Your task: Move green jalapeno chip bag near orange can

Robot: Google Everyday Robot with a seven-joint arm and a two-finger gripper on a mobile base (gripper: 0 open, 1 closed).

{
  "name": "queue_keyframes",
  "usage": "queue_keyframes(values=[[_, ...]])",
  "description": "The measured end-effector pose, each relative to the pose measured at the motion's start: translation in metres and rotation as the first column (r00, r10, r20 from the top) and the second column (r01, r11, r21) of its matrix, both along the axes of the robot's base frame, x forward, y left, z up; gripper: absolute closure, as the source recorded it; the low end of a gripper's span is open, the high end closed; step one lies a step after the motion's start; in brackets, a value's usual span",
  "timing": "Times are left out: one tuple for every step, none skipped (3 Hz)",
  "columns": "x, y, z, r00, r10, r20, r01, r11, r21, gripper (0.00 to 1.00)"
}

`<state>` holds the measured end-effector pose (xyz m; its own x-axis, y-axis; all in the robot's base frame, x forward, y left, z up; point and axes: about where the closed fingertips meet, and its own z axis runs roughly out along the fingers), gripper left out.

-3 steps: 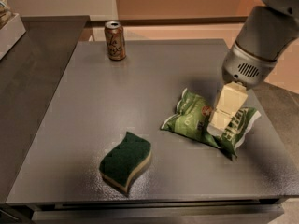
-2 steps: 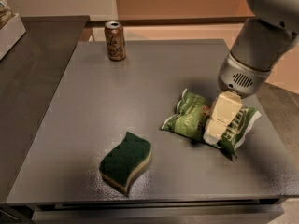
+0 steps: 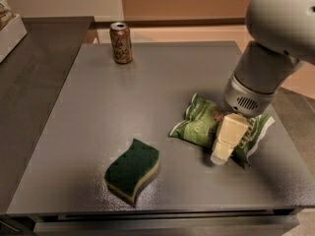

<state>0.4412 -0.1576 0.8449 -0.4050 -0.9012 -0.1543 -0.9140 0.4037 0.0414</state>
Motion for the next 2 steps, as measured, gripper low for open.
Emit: queue_keyframes(values=[[0.0013, -0.0021, -0.0068, 1.0, 0.004, 0.005, -0.004, 1.0, -0.024, 0.13], [0.0034, -0.0045, -0.0082, 1.0, 0.005, 0.003, -0.005, 0.999, -0.042, 0.36]])
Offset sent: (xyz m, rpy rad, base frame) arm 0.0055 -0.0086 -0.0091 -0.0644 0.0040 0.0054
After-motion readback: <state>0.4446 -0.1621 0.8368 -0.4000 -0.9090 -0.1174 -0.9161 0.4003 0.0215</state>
